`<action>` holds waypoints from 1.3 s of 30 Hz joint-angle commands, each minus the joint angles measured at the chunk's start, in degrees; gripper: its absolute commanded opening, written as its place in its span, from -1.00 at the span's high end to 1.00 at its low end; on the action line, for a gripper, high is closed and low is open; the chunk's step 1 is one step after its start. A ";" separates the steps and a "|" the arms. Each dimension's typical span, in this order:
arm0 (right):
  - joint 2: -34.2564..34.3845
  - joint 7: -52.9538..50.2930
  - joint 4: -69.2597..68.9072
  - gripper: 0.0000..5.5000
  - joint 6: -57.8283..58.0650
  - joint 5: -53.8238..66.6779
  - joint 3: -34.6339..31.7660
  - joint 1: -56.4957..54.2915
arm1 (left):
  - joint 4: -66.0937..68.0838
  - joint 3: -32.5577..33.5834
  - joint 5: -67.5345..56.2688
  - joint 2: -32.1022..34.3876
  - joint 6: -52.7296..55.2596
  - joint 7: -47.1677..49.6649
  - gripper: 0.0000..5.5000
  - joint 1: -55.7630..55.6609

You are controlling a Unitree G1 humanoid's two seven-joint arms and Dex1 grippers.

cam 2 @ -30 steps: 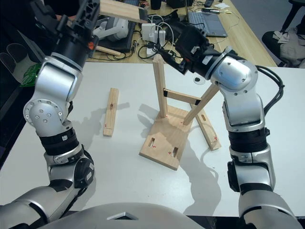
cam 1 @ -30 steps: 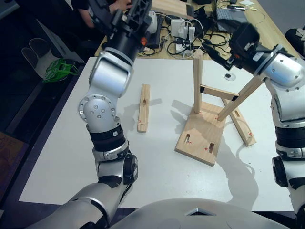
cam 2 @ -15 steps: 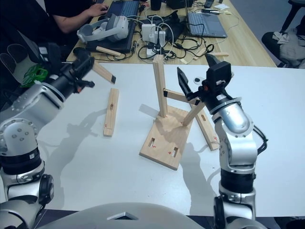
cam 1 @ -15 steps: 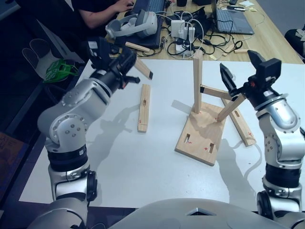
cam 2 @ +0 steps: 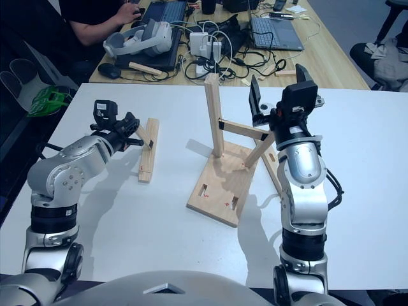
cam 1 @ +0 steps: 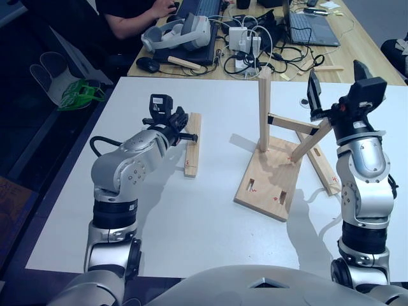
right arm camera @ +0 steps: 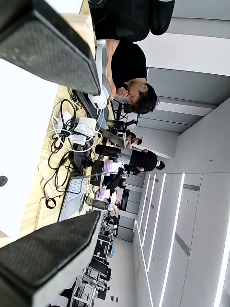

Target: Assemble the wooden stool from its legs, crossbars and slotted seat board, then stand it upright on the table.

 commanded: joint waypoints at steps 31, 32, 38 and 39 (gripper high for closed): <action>0.17 1.23 3.03 -0.61 0.88 -0.03 1.48 -1.34 | 3.79 -5.74 13.19 7.96 4.14 -24.20 0.85 -2.32; 0.23 1.20 3.07 -0.61 0.93 0.00 1.50 -1.39 | 3.51 -5.93 13.38 7.80 4.15 -24.36 0.85 -1.62; 0.25 1.29 3.07 -0.61 1.23 0.32 1.30 -1.23 | 1.78 -3.61 14.65 4.46 -0.89 -22.97 0.72 -3.08; 0.23 1.31 3.11 -0.61 1.28 0.39 1.23 -1.20 | 1.55 -2.95 15.03 3.70 -2.62 -22.53 0.67 -3.98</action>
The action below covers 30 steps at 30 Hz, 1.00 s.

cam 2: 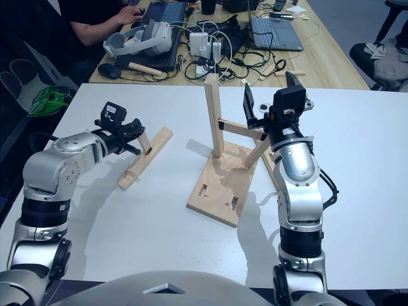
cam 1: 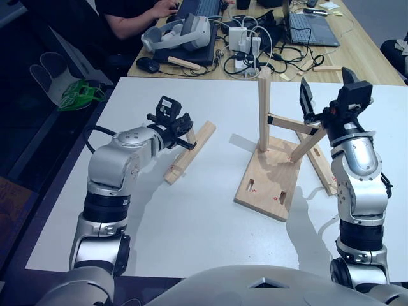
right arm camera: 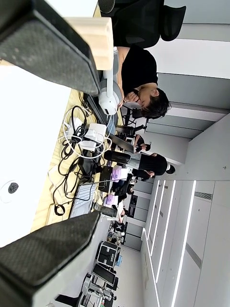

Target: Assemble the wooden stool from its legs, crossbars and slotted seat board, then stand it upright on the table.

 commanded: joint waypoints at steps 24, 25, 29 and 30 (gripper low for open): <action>-0.41 1.65 2.25 -0.61 1.73 0.76 0.89 -2.33 | 22.74 12.61 0.53 -18.60 -19.00 9.26 0.28 -8.24; -0.44 1.67 2.26 -0.61 1.74 0.76 0.91 -2.33 | 21.69 12.80 0.07 -18.77 -19.60 8.76 0.28 -8.24; -0.52 1.59 2.28 -0.61 1.52 0.67 0.83 -2.11 | 13.36 15.78 -1.96 -18.73 -21.24 10.72 0.28 -11.81; -0.50 1.54 2.23 -0.61 1.54 0.71 0.76 -2.01 | 11.78 16.87 -1.62 -17.88 -21.47 12.13 0.28 -13.32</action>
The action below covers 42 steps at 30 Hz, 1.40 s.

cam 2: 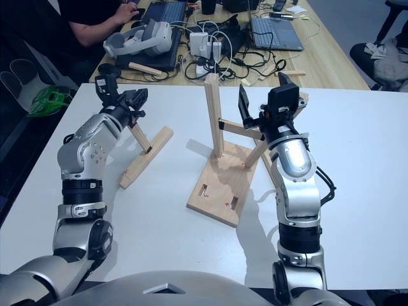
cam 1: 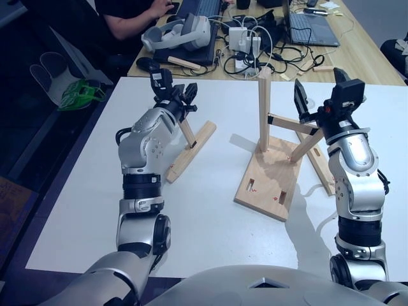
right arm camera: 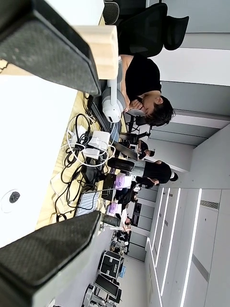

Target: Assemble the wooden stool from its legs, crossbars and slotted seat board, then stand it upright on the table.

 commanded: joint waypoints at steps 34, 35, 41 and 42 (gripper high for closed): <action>1.42 -1.21 1.47 -0.61 0.60 0.32 -1.35 -1.27 | 0.27 -7.39 12.68 19.16 11.28 -4.12 0.28 2.32; 1.45 -1.29 1.44 -0.61 0.61 0.35 -1.41 -1.27 | -0.77 -8.54 12.21 18.89 12.41 -5.66 0.28 3.20; 1.51 -1.25 1.85 -0.61 1.19 0.84 -1.58 -1.43 | -11.25 -13.21 7.92 11.92 16.38 -9.66 0.28 5.84; 1.52 -1.25 1.89 -0.61 1.18 0.86 -1.59 -1.46 | -13.92 -14.51 6.95 11.15 18.02 -10.37 0.28 6.57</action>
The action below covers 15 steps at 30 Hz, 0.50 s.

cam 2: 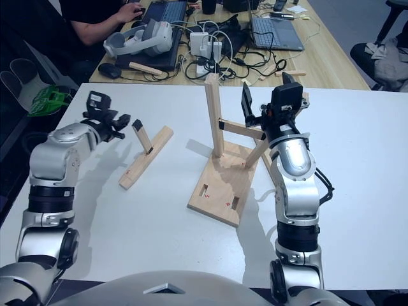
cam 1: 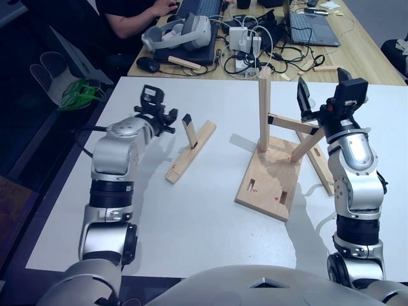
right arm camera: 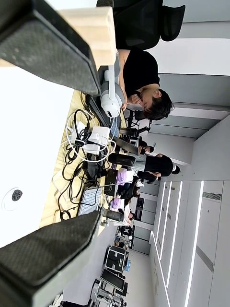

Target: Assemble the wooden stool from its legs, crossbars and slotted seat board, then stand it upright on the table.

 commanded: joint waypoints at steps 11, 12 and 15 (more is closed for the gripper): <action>0.35 -0.21 1.40 -0.61 0.93 0.60 -0.56 -1.23 | -15.44 -9.63 -3.77 -2.56 13.43 -1.94 0.28 2.47; 0.38 -0.27 1.42 -0.61 0.85 0.57 -0.59 -1.19 | -13.94 -10.24 -2.82 -1.63 12.83 -2.17 0.28 1.67; 0.63 -0.63 1.51 -0.61 0.47 0.33 -0.66 -1.06 | -5.61 -15.73 2.40 2.67 6.98 -5.00 0.11 -3.34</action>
